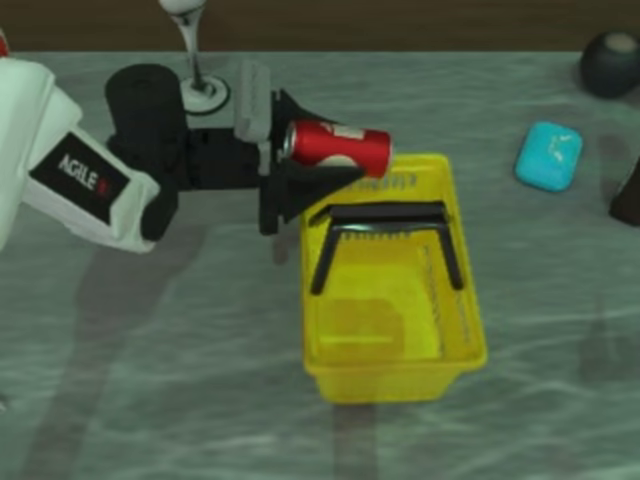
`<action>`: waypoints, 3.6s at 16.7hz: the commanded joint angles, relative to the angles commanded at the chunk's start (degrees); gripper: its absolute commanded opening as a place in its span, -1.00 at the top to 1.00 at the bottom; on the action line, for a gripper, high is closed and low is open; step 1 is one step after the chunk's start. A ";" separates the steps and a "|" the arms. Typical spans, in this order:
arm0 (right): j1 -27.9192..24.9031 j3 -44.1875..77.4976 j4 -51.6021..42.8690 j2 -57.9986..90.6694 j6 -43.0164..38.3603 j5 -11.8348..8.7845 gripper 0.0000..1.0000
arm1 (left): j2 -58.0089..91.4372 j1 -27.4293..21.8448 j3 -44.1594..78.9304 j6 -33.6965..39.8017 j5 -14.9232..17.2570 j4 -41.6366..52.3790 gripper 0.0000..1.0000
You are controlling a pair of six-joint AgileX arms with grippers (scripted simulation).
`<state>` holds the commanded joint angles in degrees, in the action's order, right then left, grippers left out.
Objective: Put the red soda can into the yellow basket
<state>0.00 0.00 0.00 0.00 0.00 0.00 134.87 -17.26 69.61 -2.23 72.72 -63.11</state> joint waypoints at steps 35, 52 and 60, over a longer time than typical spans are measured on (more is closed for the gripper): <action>-22.98 66.43 -46.75 71.93 33.81 -0.92 -1.00 | -79.46 13.25 -32.19 9.38 -42.49 34.36 -1.00; -39.10 117.56 -81.63 125.93 59.07 0.17 -1.00 | -134.87 18.41 -69.61 2.23 -72.72 63.11 -1.00; -39.08 114.49 -78.76 125.72 59.10 0.17 -1.00 | -134.87 18.41 -69.61 2.23 -72.72 63.11 -1.00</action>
<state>-39.08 114.49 -78.76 125.72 59.10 0.17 0.00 1.15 0.00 0.00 0.00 0.00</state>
